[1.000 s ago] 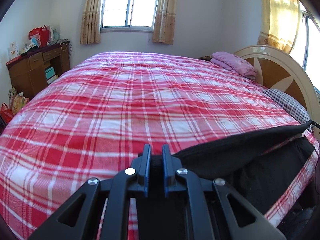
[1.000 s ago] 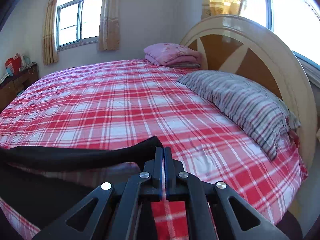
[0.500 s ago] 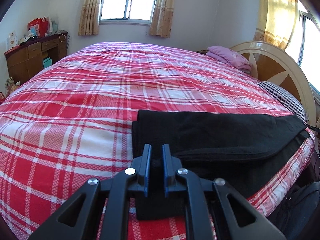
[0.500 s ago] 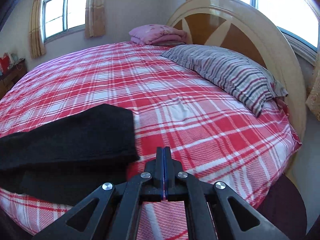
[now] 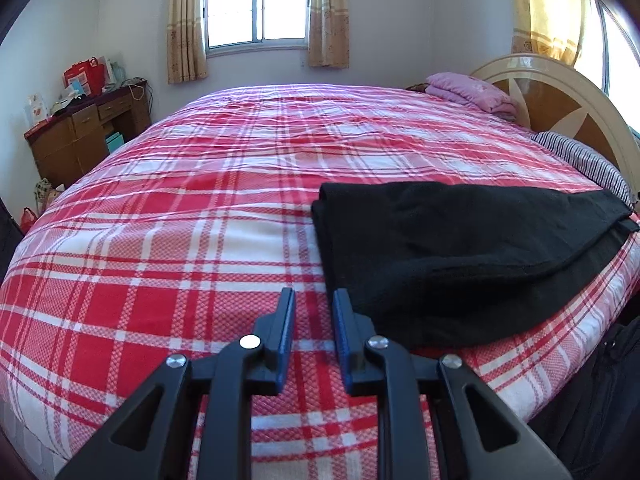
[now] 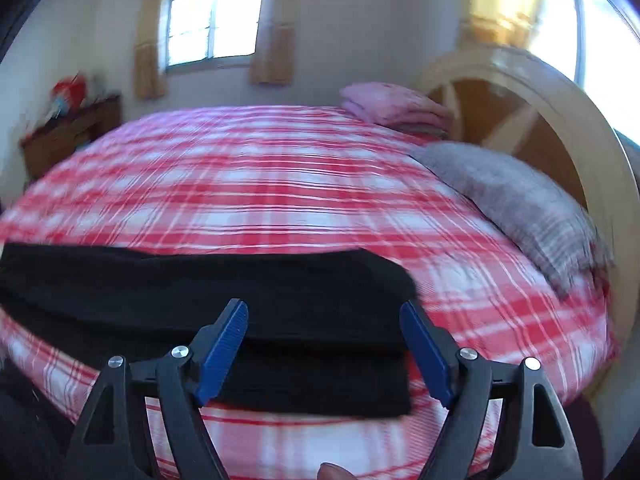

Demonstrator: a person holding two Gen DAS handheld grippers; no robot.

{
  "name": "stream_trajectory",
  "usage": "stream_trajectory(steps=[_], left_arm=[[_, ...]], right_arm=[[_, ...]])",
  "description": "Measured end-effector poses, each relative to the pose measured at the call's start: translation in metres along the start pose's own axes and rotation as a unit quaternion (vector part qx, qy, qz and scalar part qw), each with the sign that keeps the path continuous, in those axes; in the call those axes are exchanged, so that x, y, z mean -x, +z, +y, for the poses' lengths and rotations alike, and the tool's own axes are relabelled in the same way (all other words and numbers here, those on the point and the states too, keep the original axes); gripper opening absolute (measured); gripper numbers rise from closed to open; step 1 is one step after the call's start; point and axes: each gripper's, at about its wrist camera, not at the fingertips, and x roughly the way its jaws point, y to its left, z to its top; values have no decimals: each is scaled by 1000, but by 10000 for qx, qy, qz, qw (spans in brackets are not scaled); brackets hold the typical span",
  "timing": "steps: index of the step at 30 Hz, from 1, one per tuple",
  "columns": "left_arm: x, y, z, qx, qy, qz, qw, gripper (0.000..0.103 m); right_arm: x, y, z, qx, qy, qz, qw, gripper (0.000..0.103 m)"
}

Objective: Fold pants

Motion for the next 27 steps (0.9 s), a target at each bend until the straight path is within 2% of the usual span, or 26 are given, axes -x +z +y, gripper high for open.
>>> stream_trajectory(steps=[1, 5, 7, 8, 9, 10, 12, 13, 16, 20, 22, 25, 27], left_arm=[[3, 1, -3, -47, 45, -49, 10000, 21], [9, 6, -16, -259, 62, -186, 9995, 21], [13, 10, -23, -345, -6, -273, 9990, 23], [15, 11, -26, -367, -27, -303, 9989, 26], [16, 13, -29, -396, -60, -347, 9986, 37], [17, 13, -32, -442, -95, -394, 9982, 53], [18, 14, -41, -570, -204, -461, 9971, 69], [17, 14, -47, -651, -237, -457, 9966, 69], [15, 14, -61, -915, -198, -393, 9948, 69], [13, 13, -61, -1021, -105, -311, 9942, 69], [7, 11, -55, -1001, 39, -171, 9948, 69], [1, 5, -45, -834, 21, -34, 9965, 69], [-4, 3, -43, -767, -51, 37, 9970, 69]], right_arm=[[-5, 6, 28, 332, 76, 62, 9994, 80], [-16, 11, 105, 1026, 669, 118, 9924, 79], [-23, 8, 149, 1459, 976, 208, 9843, 78], [-26, 6, 166, 1636, 1093, 227, 9802, 74], [-28, 3, 185, 1823, 1214, 260, 9754, 72], [-32, -3, 206, 2038, 1357, 327, 9690, 72], [-38, -13, 239, 2413, 1553, 414, 9570, 70], [-40, -18, 253, 2612, 1561, 416, 9517, 69], [-48, -29, 285, 3142, 1537, 382, 9361, 63], [-48, -34, 305, 3533, 1297, 138, 9264, 63], [-49, -36, 307, 3603, 1248, 103, 9244, 63], [-54, -34, 308, 3601, 1229, 110, 9247, 61], [-60, -31, 310, 3582, 1221, 148, 9255, 54]])
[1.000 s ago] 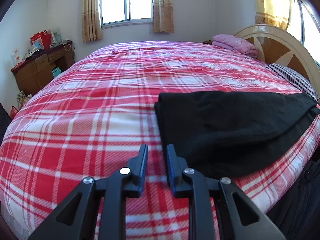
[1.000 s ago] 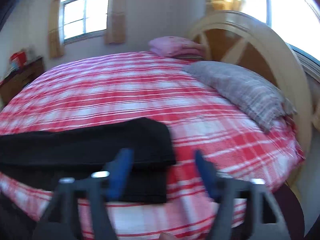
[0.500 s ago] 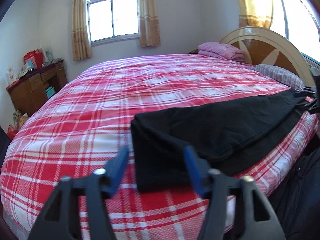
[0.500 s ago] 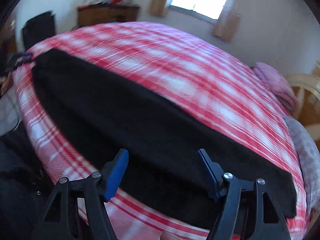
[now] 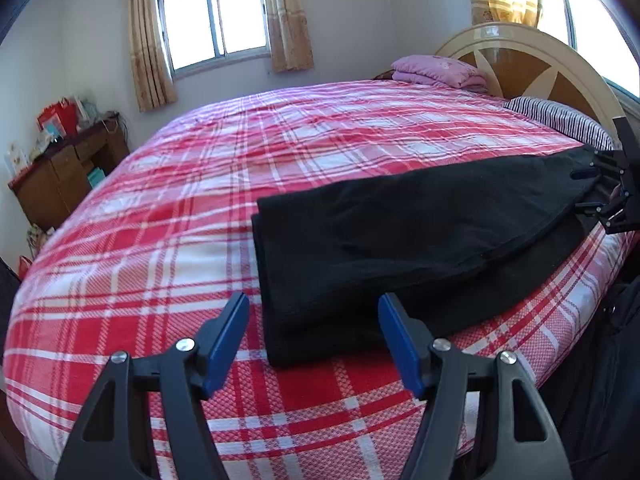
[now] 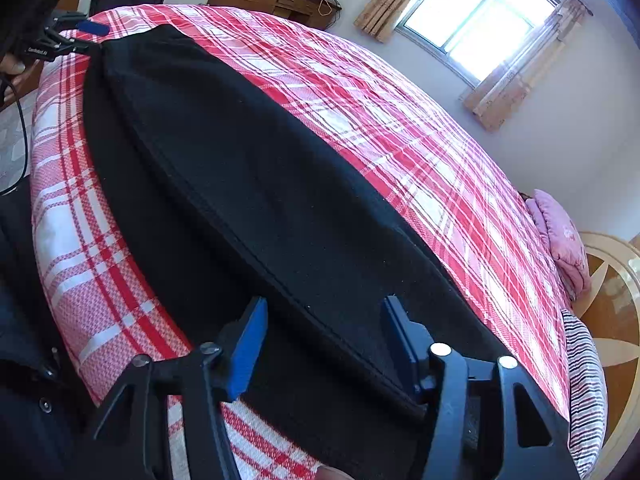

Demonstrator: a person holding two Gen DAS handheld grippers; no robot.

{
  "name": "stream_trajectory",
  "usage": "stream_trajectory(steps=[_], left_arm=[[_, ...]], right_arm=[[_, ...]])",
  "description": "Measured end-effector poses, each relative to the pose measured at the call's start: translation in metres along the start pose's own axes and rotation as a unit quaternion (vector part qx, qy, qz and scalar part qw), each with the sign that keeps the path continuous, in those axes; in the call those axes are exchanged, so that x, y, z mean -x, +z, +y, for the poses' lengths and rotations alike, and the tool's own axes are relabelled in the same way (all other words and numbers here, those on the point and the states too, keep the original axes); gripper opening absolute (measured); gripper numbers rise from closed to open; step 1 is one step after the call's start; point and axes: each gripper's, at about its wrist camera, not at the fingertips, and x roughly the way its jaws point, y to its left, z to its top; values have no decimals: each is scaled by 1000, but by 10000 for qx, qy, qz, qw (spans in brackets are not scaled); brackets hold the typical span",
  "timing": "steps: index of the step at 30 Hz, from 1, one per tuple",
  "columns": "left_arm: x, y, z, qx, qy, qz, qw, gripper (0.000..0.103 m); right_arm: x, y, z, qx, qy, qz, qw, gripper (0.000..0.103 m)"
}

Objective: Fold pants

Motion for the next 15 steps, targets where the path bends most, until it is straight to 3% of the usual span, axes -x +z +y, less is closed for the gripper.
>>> stream_trajectory(steps=[3, 6, 10, 12, 15], left_arm=[[-8, 2, -4, -90, 115, 59, 9999, 68], [-16, 7, -6, -150, 109, 158, 9997, 43], [-19, 12, -5, -153, 84, 218, 9996, 22], [-19, 12, -5, -194, 124, 229, 9995, 18], [-15, 14, -1, -89, 56, 149, 9998, 15]], right_arm=[[-6, 3, -1, -54, 54, 21, 10000, 47], [-9, 6, -3, -110, 103, 31, 9999, 36], [-9, 12, -4, -156, 171, 38, 9997, 20], [-7, 14, -1, -147, 196, 41, 9997, 8], [0, 19, 0, -168, 212, -26, 9996, 4]])
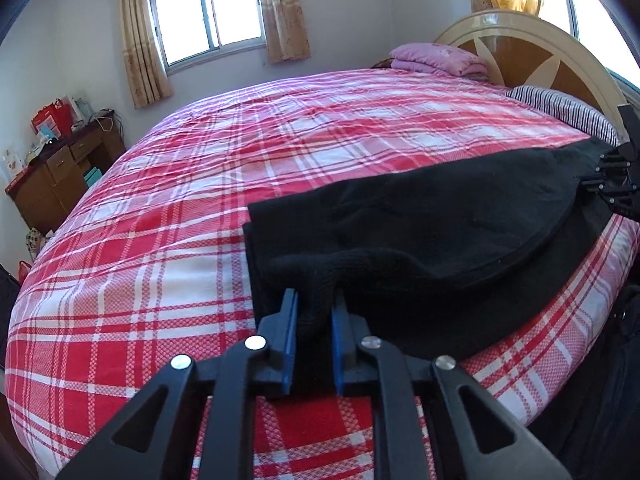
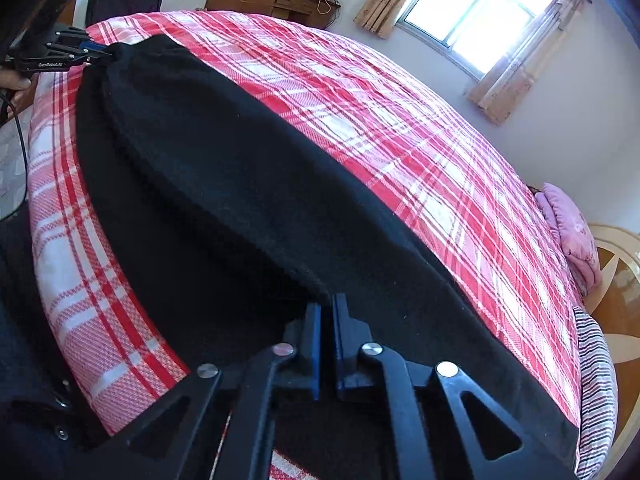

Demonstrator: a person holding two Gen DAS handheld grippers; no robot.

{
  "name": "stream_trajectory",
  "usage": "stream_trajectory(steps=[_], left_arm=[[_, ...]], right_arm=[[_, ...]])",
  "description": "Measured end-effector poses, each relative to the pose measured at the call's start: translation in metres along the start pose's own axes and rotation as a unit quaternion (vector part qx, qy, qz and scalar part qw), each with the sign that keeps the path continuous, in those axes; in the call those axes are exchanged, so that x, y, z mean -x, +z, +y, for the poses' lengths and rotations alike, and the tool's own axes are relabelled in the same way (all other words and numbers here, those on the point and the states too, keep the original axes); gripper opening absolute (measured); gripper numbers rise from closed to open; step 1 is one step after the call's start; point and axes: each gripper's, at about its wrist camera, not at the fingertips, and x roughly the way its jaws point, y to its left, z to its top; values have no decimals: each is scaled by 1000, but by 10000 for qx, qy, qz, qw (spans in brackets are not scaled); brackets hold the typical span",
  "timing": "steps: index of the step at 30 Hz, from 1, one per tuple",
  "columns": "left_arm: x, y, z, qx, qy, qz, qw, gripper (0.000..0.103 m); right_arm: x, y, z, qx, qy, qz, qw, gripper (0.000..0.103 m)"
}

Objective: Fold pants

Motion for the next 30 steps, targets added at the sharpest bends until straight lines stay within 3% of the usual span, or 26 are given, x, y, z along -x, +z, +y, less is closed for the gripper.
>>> stream_trajectory(steps=[8, 15, 22, 27, 30], left_arm=[[27, 6, 31, 368, -316, -323, 9983, 15], [9, -17, 23, 189, -497, 82, 9986, 15], [14, -20, 23, 79, -518, 92, 9986, 16], [21, -18, 26, 147, -610, 2, 9980, 16], [18, -20, 25, 34, -537, 71, 9985, 16]], right_arm=[[45, 8, 6, -117, 414, -348, 9985, 3], [4, -18, 36, 397, 401, 252, 9981, 3], [6, -21, 46, 584, 361, 268, 9973, 3], [25, -21, 40, 357, 487, 76, 9981, 3], [18, -27, 41, 413, 495, 200, 9977, 3]])
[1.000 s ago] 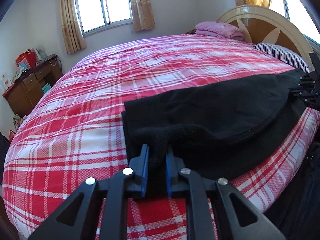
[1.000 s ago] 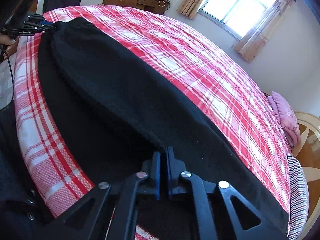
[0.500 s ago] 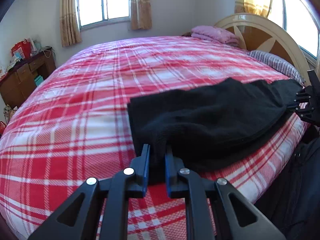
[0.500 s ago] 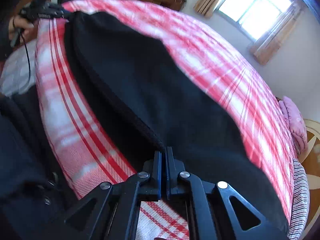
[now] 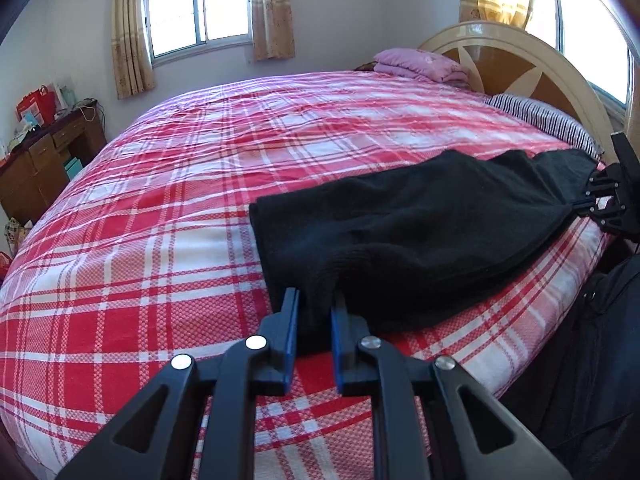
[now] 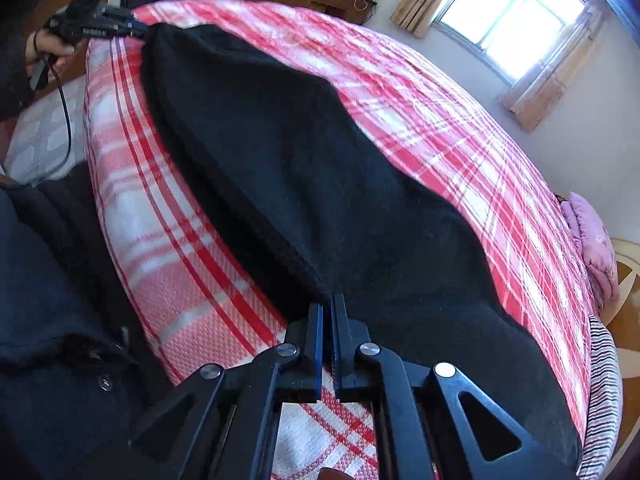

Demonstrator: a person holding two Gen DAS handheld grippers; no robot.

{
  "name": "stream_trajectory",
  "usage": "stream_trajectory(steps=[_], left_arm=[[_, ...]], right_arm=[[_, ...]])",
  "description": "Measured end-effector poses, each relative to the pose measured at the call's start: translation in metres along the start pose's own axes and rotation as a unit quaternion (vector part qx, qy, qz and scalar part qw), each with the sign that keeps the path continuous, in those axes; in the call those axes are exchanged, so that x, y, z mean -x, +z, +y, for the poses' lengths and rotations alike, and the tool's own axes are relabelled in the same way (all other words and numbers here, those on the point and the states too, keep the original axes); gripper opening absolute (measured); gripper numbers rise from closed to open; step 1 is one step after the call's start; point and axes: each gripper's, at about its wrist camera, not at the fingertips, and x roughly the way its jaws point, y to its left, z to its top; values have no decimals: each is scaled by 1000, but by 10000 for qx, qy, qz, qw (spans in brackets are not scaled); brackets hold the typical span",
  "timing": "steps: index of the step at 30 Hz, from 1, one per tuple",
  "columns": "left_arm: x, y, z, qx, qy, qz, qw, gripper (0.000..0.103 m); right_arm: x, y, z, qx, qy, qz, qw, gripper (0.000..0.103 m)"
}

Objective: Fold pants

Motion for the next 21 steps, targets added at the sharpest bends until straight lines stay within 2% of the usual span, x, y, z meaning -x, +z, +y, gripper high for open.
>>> stream_trajectory(steps=[2, 5, 7, 8, 9, 11, 13, 15, 17, 18, 21], left_arm=[[-4, -4, -1, -74, 5, 74, 9999, 16], [-1, -7, 0, -181, 60, 95, 9998, 28], [5, -9, 4, -275, 185, 171, 9993, 46], [10, -11, 7, -315, 256, 163, 9990, 48], [14, -13, 12, -317, 312, 136, 9989, 48], [25, -17, 25, -160, 421, 115, 9989, 48], [35, -18, 38, 110, 667, -11, 9977, 50], [43, -13, 43, 300, 694, -191, 9970, 50], [47, -2, 36, 321, 725, -375, 9961, 55], [47, 3, 30, 292, 691, -451, 9962, 57], [39, 26, 1, 158, 286, -573, 9978, 58]], right_arm=[[-10, -3, 1, 16, 60, 129, 9999, 3], [-9, -2, -1, -3, 161, 101, 9998, 5], [-5, -3, -6, -65, 259, 159, 9995, 11], [-2, -5, -9, -99, 302, 194, 9993, 20], [1, -8, -11, -143, 343, 220, 9991, 34], [7, -15, -19, -283, 409, 207, 9985, 51], [16, -25, -31, -529, 432, 144, 9976, 51], [23, -34, -48, -825, 435, 96, 9956, 51], [33, -44, -70, -1156, 261, 39, 9929, 51], [38, -51, -82, -1344, 137, 10, 9908, 51], [59, -74, -124, -2103, -173, -80, 9774, 51]])
